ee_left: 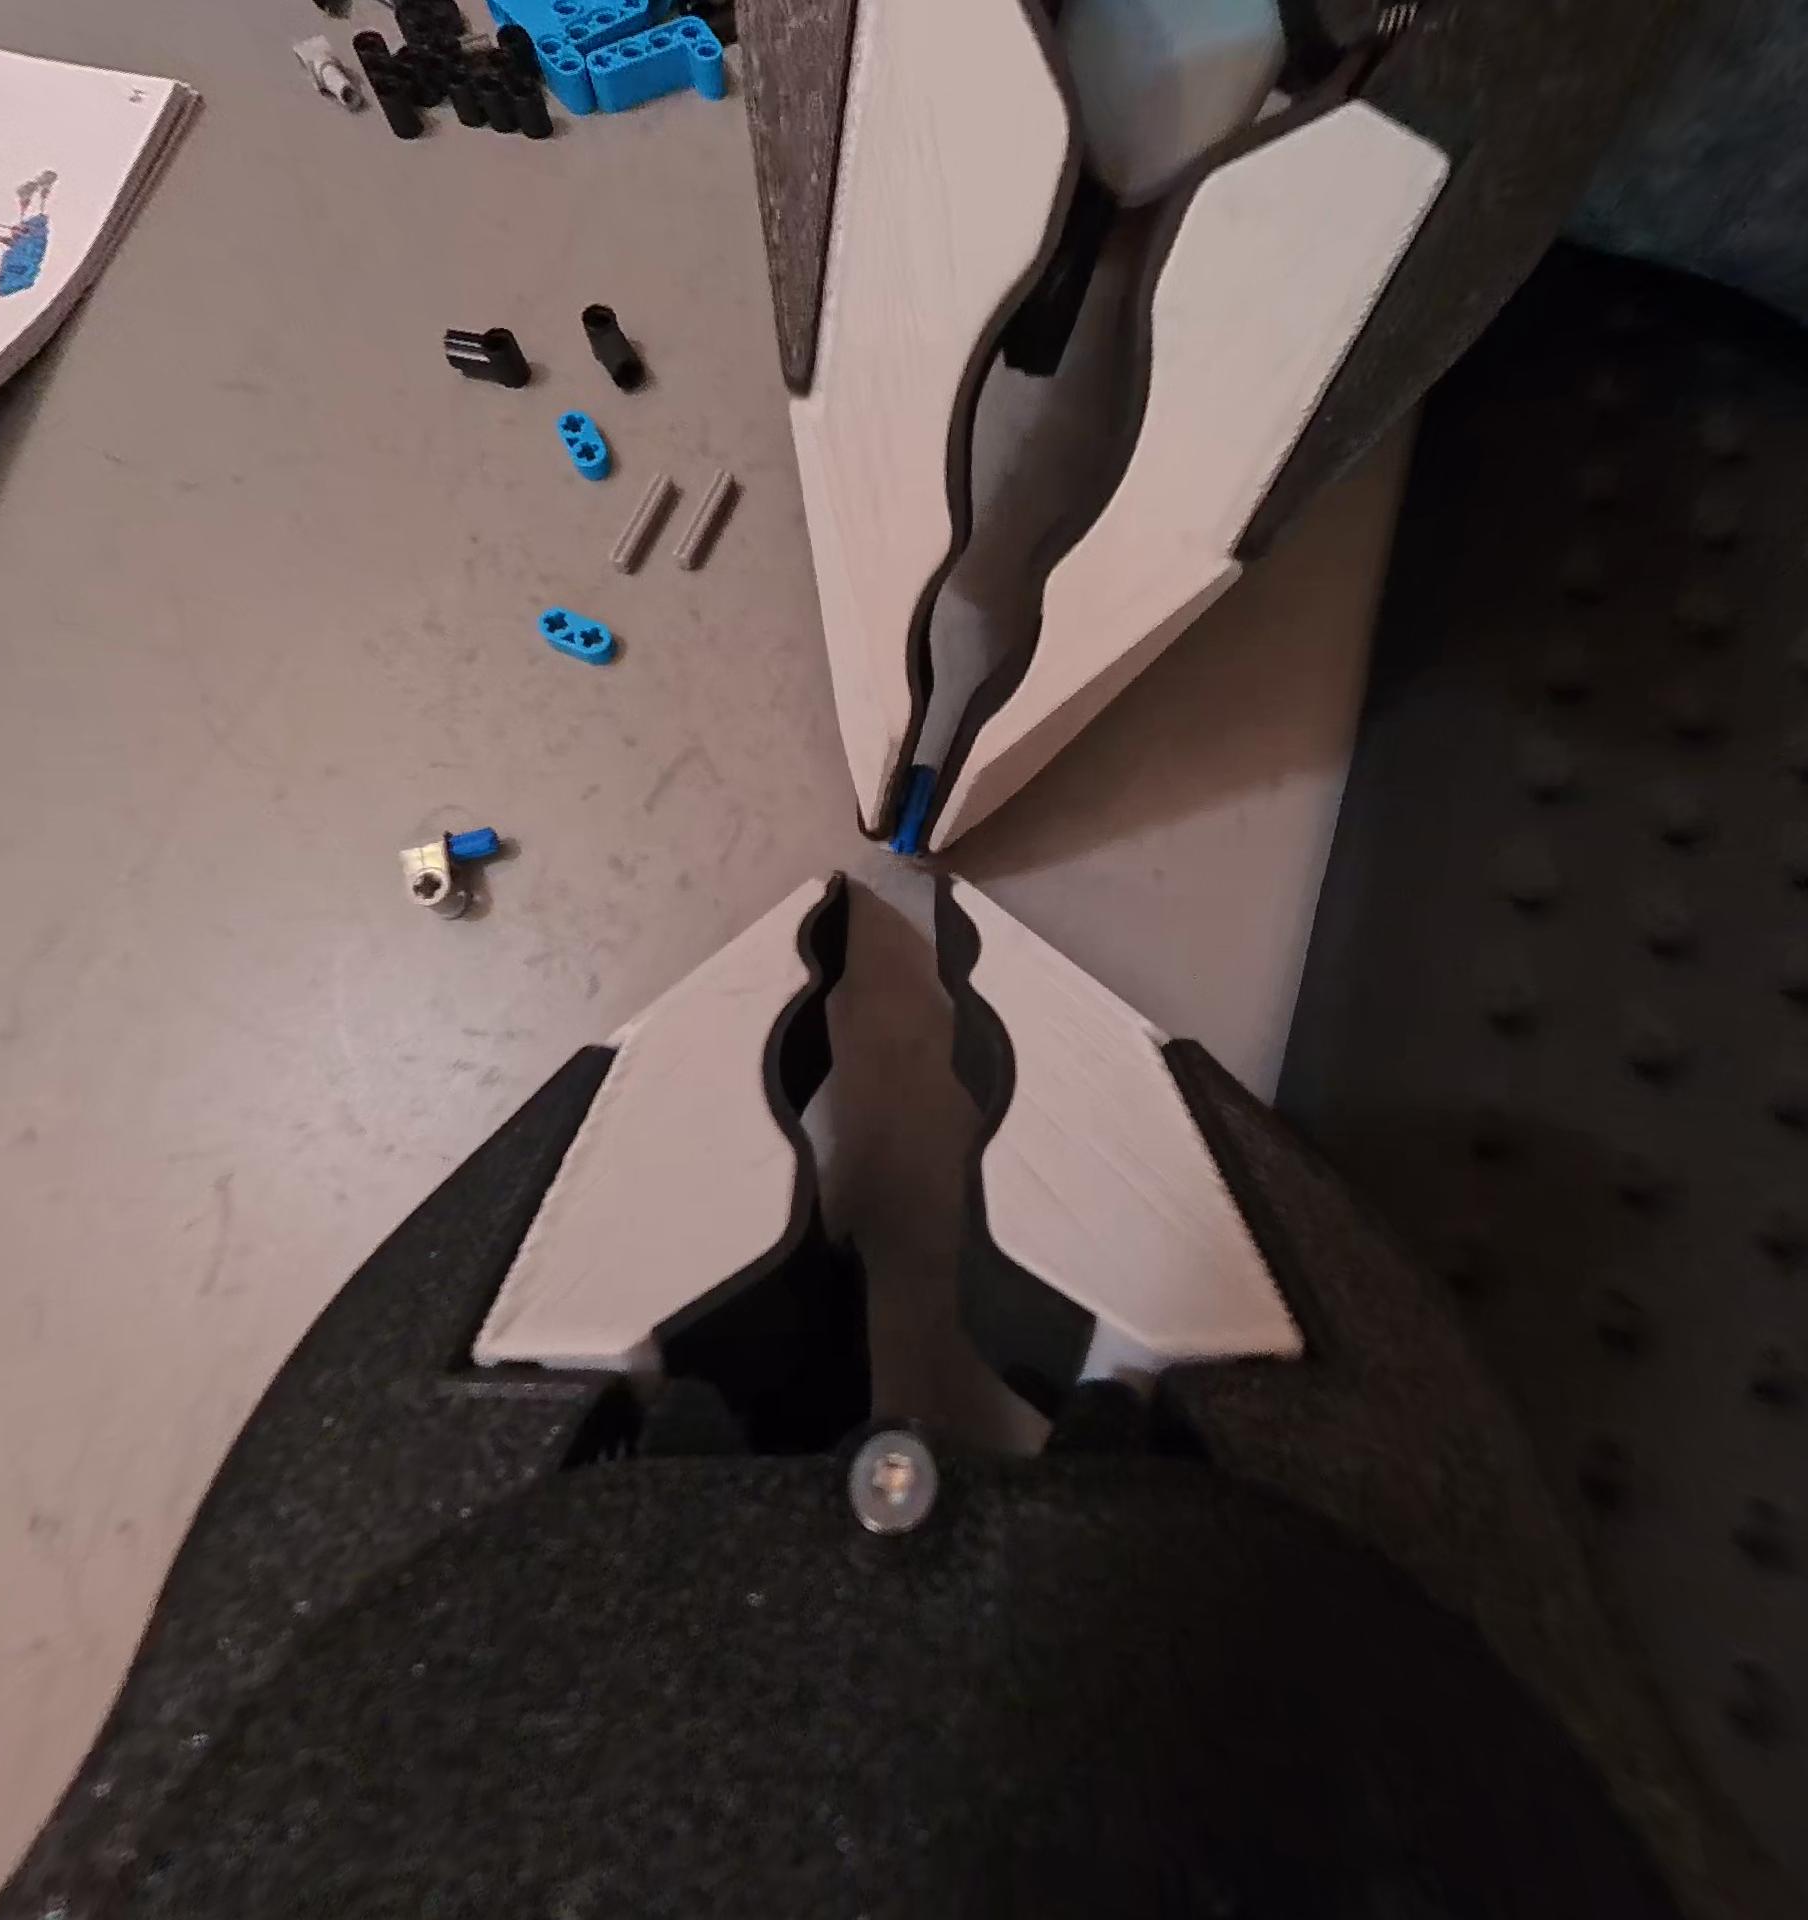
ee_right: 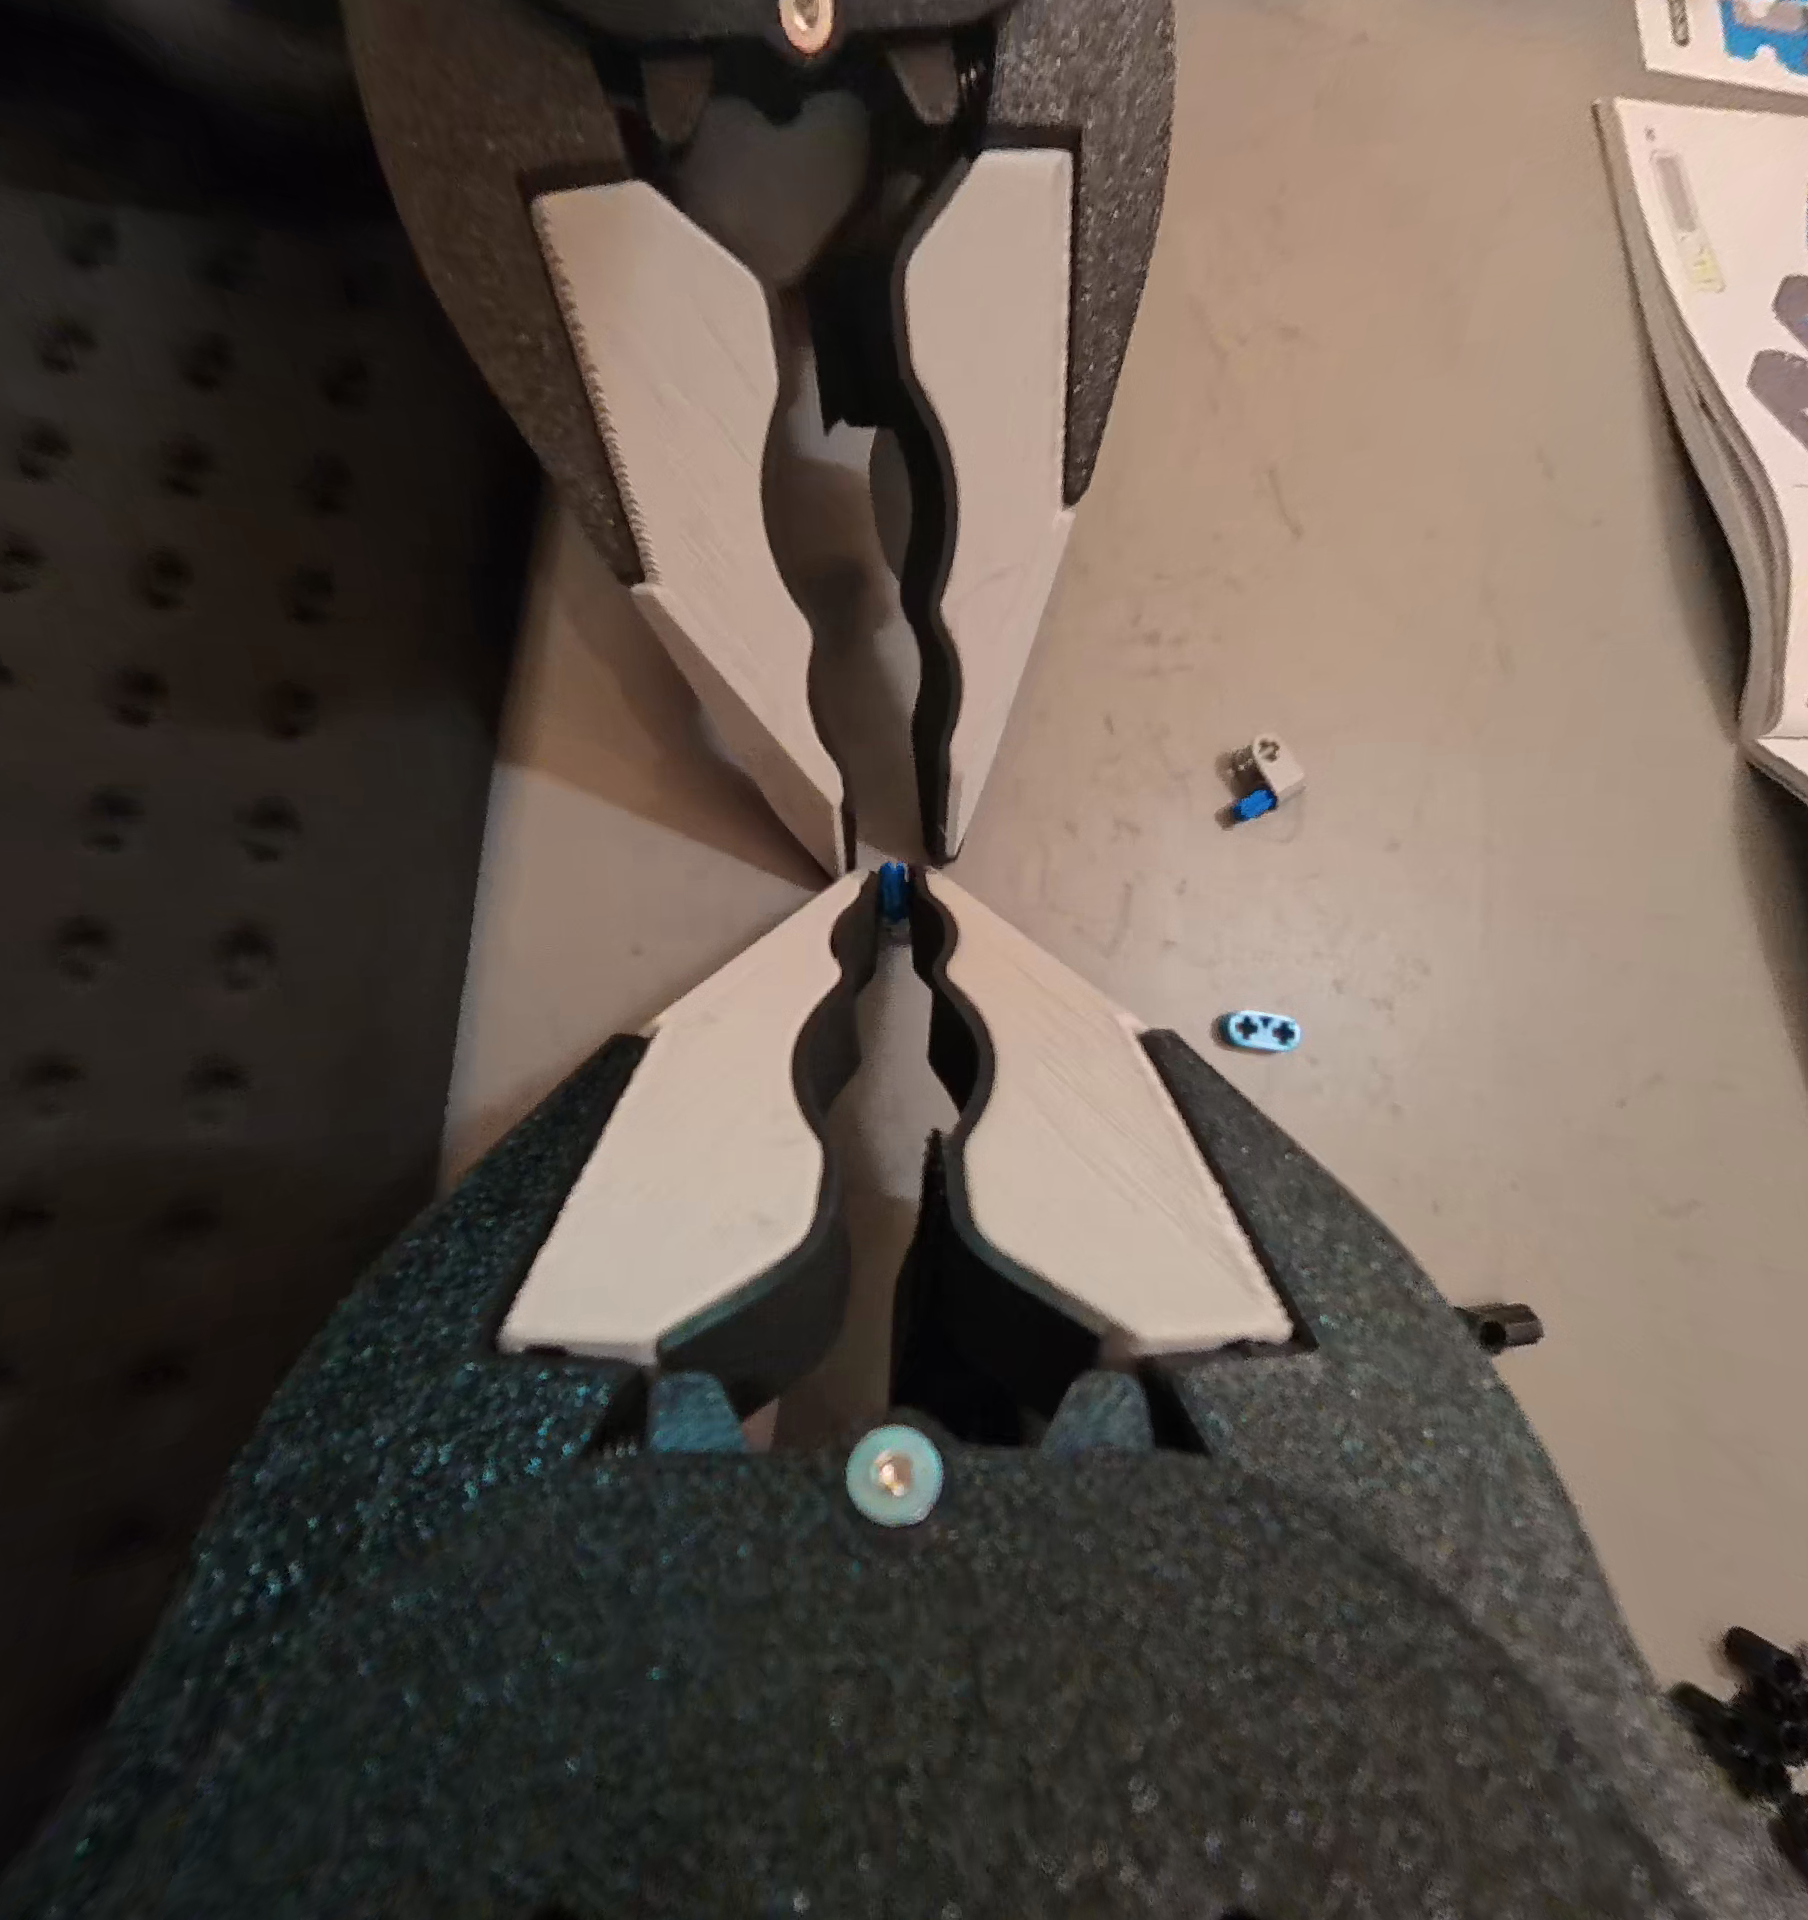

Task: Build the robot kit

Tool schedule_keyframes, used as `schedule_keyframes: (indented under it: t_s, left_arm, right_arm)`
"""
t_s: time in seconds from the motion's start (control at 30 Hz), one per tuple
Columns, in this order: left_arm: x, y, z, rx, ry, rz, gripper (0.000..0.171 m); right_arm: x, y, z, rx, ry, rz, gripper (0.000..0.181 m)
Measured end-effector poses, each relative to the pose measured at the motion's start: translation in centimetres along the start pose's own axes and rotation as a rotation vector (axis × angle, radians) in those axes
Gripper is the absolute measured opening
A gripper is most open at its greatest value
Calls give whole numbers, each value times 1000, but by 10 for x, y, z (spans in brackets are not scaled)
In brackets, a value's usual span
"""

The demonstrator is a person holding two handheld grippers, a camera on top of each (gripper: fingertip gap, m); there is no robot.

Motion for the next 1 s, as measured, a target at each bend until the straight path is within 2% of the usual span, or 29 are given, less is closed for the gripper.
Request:
schedule_keyframes:
  t_s: [0.17, 0.27, 0.7, 1.0]
  left_arm:
    - [2, -3, -1, 39, 37, -20, 17]
    - [6, -3, -7, 43, 86, -39, 2]
    - [2, -3, 4, 47, 9, -25, 0]
    - [0, -2, 8, 61, -16, -13, 0]
  right_arm:
    - [-10, -10, -7, -9, 47, -4, 5]
    - [-18, -9, -7, 1, 56, 32, 4]
    - [-3, -3, -5, 1, 23, 3, 5]
    - [-7, -3, -7, -12, 27, 19, 5]
Point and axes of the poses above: each gripper's, where its closed fingertips meet, y out along the fingers, x out of its top, z = x × y across the jaws, the point moved 6 cm from there along -y, back along the fingers, and after that the axes turned 11 degrees about z, right-handed, at the moved point
